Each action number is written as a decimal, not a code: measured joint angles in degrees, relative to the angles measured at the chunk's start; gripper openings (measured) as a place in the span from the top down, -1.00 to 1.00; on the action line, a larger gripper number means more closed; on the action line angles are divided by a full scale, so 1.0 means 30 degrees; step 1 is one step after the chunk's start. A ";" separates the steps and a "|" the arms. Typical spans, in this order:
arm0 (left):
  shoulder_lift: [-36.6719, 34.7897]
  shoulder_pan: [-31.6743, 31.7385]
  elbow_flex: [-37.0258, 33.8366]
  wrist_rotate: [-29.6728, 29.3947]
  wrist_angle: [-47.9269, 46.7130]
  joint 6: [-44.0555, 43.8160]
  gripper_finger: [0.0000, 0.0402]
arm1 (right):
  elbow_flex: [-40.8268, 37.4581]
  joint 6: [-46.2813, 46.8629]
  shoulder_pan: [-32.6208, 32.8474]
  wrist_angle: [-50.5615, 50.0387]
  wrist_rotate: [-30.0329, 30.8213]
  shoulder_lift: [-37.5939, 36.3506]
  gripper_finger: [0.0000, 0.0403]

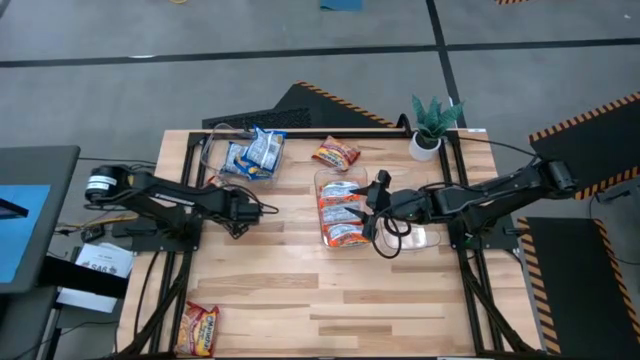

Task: Sort Maruchan noodles
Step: Put the middle left red noodle pack into the bottom right transparent bin

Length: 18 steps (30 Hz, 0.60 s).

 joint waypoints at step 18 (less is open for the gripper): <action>0.0488 -0.1246 0.0259 0.2569 0.0878 0.3258 0.99 | 0.0007 -0.0036 0.0000 0.0002 0.0000 0.0000 -0.27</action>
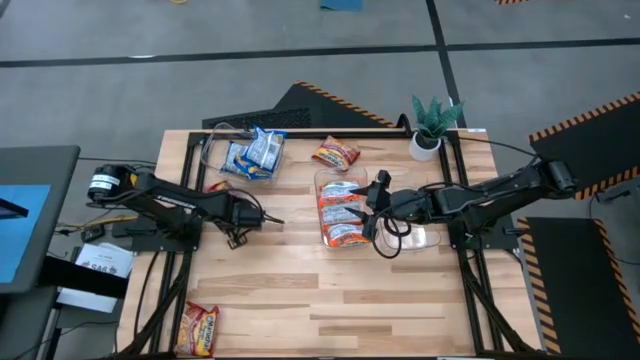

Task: Sort Maruchan noodles
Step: Put the middle left red noodle pack into the bottom right transparent bin

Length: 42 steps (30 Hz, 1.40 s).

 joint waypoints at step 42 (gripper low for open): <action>-0.0007 -0.9400 0.7083 -1.1272 0.1179 0.2736 0.99 | 0.0007 0.0022 0.0000 0.0005 0.0000 0.0000 -0.27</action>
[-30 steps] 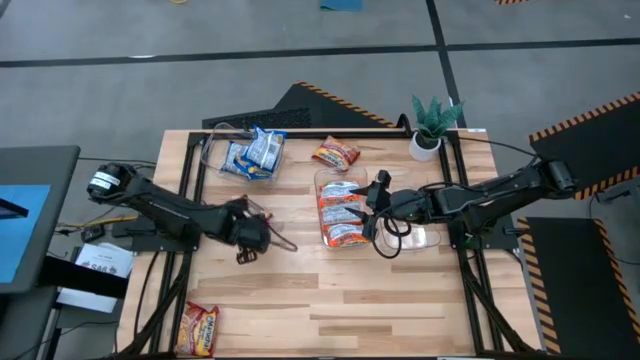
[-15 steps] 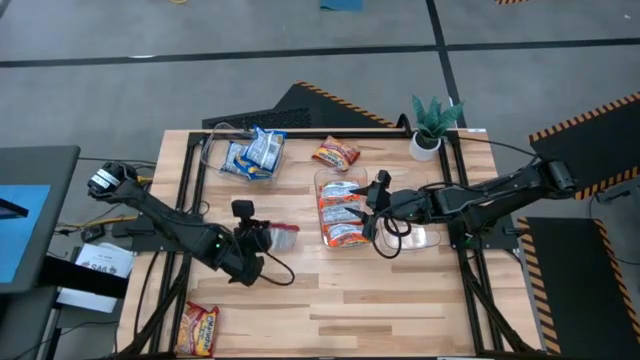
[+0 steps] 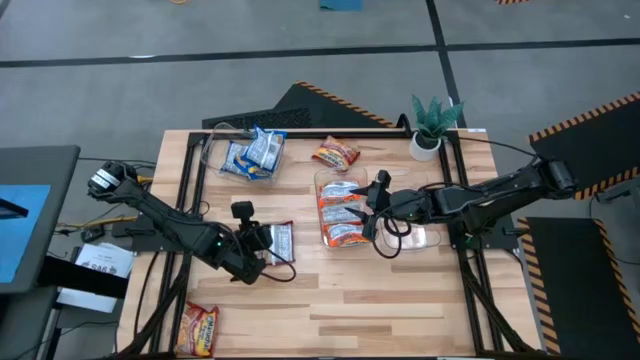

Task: Sort Maruchan noodles
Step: Put the middle left red noodle pack into the bottom right transparent bin

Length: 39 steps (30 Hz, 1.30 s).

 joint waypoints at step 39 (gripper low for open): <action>0.3673 0.4474 -0.4057 1.2733 1.0864 0.4643 0.05 | 0.0000 0.0143 0.0015 -0.0036 -0.0001 0.0000 -0.27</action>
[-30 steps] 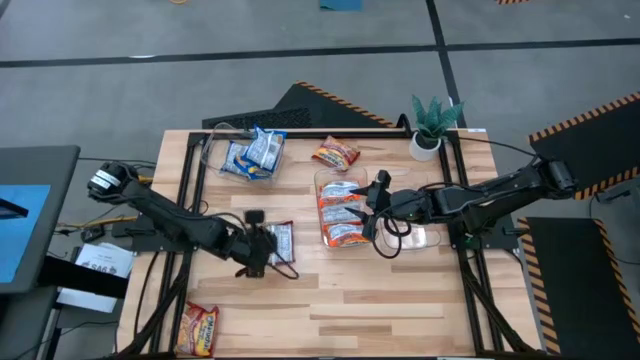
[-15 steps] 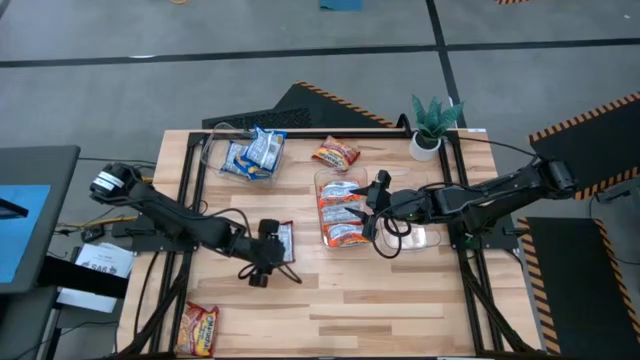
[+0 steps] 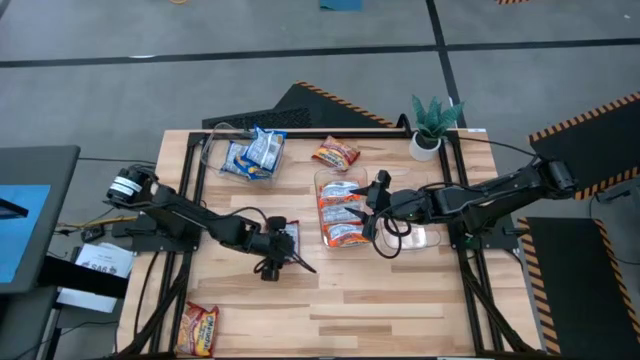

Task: Sort Maruchan noodles
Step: Put the middle left red noodle pack into the bottom right transparent bin

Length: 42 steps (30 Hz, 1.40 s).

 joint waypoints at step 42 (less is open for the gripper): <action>-0.5108 -0.3663 0.0641 -1.2123 -0.1664 0.3564 0.99 | 0.0000 0.0108 0.0000 0.0115 -0.0006 0.0000 -0.27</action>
